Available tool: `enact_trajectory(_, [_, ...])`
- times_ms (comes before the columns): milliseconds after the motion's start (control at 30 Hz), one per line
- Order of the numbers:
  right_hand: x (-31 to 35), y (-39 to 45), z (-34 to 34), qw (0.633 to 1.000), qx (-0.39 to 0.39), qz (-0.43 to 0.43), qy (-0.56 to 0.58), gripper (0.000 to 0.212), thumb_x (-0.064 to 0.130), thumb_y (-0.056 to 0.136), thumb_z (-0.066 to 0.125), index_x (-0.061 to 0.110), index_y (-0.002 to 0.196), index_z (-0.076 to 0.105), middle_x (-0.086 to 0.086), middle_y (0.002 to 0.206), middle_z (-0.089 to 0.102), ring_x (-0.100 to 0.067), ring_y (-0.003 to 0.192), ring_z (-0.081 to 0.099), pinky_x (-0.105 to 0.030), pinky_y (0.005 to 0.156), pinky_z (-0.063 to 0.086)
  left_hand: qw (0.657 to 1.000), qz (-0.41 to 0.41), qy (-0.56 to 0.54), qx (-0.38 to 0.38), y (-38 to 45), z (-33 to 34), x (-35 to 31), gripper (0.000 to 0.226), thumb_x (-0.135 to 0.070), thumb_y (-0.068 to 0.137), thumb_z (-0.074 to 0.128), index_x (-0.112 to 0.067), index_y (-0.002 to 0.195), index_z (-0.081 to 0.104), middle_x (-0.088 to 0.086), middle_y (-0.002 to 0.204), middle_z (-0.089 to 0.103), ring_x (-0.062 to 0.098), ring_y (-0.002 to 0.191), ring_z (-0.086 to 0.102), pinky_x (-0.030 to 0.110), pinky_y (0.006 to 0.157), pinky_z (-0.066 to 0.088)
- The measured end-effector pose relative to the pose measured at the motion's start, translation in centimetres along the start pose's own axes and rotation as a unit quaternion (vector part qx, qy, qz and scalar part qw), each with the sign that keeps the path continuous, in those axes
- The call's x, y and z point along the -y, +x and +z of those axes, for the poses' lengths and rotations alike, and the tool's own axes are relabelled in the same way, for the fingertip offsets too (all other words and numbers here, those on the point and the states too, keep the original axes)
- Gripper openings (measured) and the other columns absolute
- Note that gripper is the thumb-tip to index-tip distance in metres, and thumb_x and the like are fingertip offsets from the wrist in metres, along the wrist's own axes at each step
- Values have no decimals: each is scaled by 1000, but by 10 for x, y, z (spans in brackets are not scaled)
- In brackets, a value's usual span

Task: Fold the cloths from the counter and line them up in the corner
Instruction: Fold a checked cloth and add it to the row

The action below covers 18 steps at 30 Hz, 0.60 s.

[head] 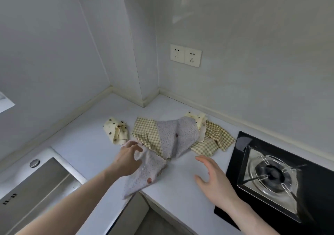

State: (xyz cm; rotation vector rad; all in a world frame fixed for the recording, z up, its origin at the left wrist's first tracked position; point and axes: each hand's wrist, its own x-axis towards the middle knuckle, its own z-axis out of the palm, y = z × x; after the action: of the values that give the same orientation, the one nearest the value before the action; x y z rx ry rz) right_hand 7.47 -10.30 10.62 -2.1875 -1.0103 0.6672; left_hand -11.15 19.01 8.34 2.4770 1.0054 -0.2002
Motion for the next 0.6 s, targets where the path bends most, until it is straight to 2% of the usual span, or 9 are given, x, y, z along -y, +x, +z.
enact_trajectory(167, [-17,43,26,998,15,8,-63,57,31,98,61,33,151,40,21,155,32,1,145,29,-17,116,22,998,27,53,-9,60,17,16,44,-25,87,57,-28,131,61,-2,163,32,29,145,37,41,116,38])
enact_trajectory(267, [-38,59,49,994,40,23,-97,60,34,99,59,34,154,35,19,159,26,-3,148,26,-15,115,21,997,24,67,-27,86,38,22,37,-29,88,48,-28,122,64,-3,160,39,28,144,38,44,116,35])
enact_trajectory(333, [-57,66,67,989,78,32,-122,65,41,99,56,34,157,29,18,164,18,-6,153,19,-19,121,17,996,21,51,-66,94,59,33,33,-36,82,44,-29,107,65,-7,146,53,27,133,48,44,110,38])
enact_trajectory(400, [-73,63,92,975,98,14,-198,73,52,95,53,33,160,25,17,165,10,-13,156,10,-25,124,9,990,38,17,-134,96,88,47,32,-37,81,46,-27,105,65,-8,133,61,26,124,53,43,105,40])
enact_trajectory(433, [-81,61,106,966,79,-7,-247,76,57,91,52,31,159,31,10,168,14,-18,156,13,-31,124,11,983,50,-7,-174,96,102,55,31,-37,83,49,-25,106,65,-7,129,63,25,121,53,43,104,40])
enact_trajectory(500, [-95,56,136,959,29,-26,-279,82,64,84,50,20,154,47,-9,164,34,-28,151,30,-48,118,20,969,63,-49,-235,96,118,64,24,-37,84,53,-26,103,63,-6,119,65,22,116,54,42,102,41])
enact_trajectory(600, [-105,54,161,952,-35,-50,-299,83,61,82,49,14,149,52,-15,159,42,-36,145,42,-60,114,25,956,85,-51,-276,97,124,69,25,-36,82,56,-25,102,66,-5,119,68,22,114,56,44,100,43])
